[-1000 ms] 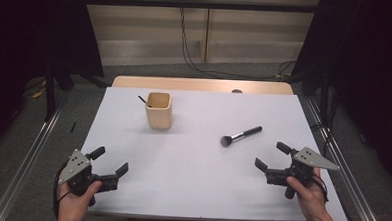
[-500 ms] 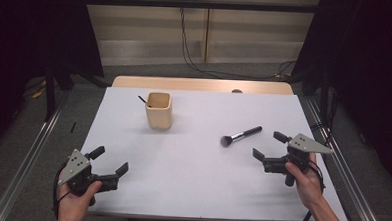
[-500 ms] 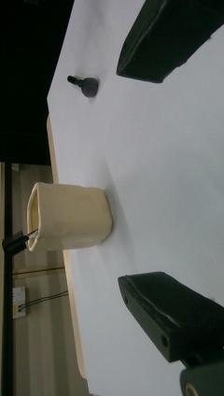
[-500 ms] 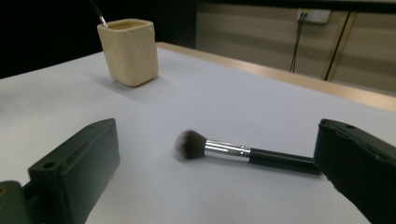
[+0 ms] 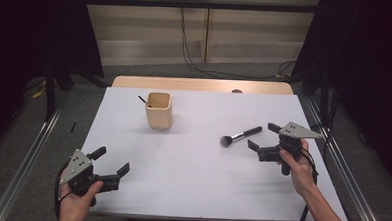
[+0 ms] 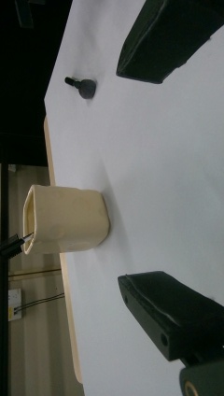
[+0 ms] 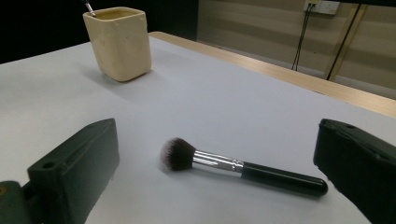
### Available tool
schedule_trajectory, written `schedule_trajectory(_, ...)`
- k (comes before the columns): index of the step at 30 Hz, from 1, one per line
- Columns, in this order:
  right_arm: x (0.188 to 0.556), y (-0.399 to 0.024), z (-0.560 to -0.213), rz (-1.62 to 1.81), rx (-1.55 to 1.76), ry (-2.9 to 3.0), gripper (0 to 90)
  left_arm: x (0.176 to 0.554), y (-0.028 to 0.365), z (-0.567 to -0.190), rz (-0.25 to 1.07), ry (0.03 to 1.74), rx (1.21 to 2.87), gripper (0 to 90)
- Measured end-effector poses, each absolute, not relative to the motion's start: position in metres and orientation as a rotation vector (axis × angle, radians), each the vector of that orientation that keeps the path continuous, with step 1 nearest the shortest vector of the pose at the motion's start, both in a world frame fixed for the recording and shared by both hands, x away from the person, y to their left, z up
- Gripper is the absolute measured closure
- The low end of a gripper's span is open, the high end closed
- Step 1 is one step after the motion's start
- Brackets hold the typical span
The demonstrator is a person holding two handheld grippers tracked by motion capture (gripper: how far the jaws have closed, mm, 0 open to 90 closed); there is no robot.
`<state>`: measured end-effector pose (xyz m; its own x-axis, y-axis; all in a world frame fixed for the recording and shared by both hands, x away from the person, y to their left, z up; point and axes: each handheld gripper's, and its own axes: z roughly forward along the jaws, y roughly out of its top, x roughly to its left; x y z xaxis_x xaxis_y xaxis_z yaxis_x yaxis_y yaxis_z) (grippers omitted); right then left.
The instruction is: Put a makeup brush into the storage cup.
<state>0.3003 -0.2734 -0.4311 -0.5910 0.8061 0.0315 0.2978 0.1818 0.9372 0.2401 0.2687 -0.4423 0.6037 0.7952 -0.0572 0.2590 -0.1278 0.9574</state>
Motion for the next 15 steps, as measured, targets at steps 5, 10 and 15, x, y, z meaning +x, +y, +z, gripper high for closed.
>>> schedule_trajectory(5, 0.312, -0.268, -0.429, 1.39, 1.025, 2.004, 0.2, 0.241, 0.27, -0.442, 0.574, 0.879, 1.686, 2.8)
schedule_trajectory(10, 0.323, -0.265, -0.426, 1.363, 1.03, 2.023, 1.0, 0.241, 0.273, -0.443, 0.573, 0.88, 1.685, 2.8)
schedule_trajectory(15, 0.337, -0.267, -0.423, 1.33, 1.04, 2.036, 1.9, 0.241, 0.273, -0.443, 0.567, 0.879, 1.689, 2.9)
